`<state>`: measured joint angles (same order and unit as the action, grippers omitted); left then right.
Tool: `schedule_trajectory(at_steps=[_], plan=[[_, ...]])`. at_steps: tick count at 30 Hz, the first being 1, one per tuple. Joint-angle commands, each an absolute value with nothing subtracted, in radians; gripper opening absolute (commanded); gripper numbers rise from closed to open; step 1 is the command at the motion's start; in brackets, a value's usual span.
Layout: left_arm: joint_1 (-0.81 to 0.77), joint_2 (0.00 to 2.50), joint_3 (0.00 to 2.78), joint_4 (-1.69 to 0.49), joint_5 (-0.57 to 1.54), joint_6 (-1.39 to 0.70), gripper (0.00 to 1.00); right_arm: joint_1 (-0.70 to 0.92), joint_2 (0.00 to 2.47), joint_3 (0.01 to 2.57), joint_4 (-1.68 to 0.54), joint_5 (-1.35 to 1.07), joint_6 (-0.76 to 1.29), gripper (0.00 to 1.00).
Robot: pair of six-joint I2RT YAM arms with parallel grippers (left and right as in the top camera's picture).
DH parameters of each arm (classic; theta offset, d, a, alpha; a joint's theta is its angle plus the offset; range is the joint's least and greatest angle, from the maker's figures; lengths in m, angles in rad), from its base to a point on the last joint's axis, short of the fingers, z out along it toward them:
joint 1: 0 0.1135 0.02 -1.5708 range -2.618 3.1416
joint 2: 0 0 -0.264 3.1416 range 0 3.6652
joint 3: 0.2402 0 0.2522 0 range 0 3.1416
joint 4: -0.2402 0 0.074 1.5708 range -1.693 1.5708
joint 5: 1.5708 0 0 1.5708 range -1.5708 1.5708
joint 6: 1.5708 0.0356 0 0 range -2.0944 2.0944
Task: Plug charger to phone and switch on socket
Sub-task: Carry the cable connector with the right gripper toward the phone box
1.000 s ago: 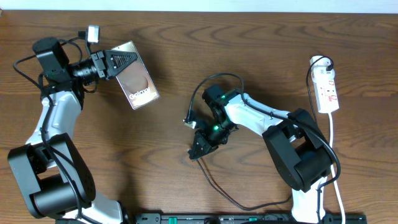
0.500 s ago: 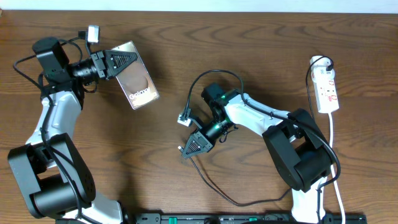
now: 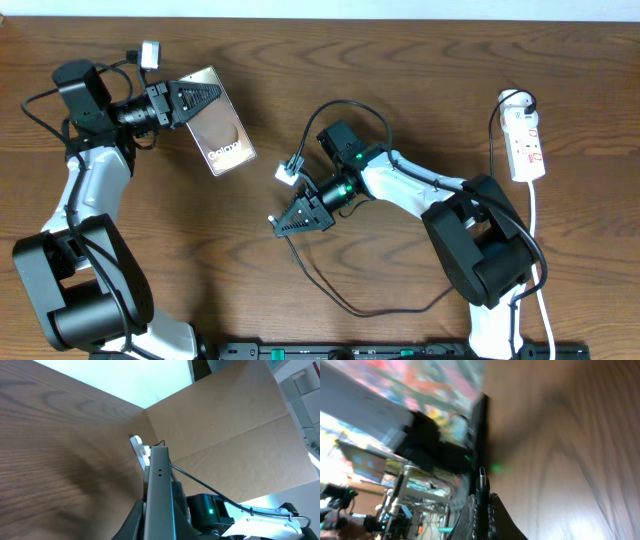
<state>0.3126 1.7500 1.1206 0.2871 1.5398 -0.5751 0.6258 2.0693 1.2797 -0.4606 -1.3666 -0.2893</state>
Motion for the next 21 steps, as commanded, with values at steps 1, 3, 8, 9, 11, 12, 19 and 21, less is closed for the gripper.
schedule_trajectory(at_steps=[1, 3, 8, 9, 11, 12, 19, 21], plan=[[0.315, 1.728, 1.118, 0.280, 1.571, -0.569, 0.07, 0.620, 2.067, 1.283, -0.386, -1.560, -0.246, 0.01], [0.314, 1.728, 1.118, 0.271, 1.571, -0.569, 0.07, 0.620, 2.067, 1.283, -0.314, -1.559, -0.177, 0.01], [0.298, 1.728, 1.118, 0.270, 1.571, -0.569, 0.08, 0.620, 2.067, 1.283, -0.128, -1.557, -0.020, 0.01], [0.291, 1.728, 1.117, 0.270, 1.571, -0.569, 0.07, 0.620, 2.067, 1.283, -0.089, -1.547, 0.013, 0.01], [0.280, 1.728, 1.117, 0.271, 1.571, -0.569, 0.07, 0.620, 2.067, 1.283, -0.031, -1.526, 0.069, 0.01], [0.275, 1.728, 1.117, 0.271, 1.571, -0.569, 0.08, 0.620, 2.067, 1.283, -0.005, -1.515, 0.096, 0.01], [0.268, 1.728, 1.117, 0.271, 1.571, -0.569, 0.07, 0.620, 2.068, 1.283, 0.065, -1.464, 0.178, 0.01], [0.268, 1.728, 1.117, 0.271, 1.571, -0.569, 0.08, 0.617, 2.068, 1.283, 0.080, -1.440, 0.202, 0.01]])
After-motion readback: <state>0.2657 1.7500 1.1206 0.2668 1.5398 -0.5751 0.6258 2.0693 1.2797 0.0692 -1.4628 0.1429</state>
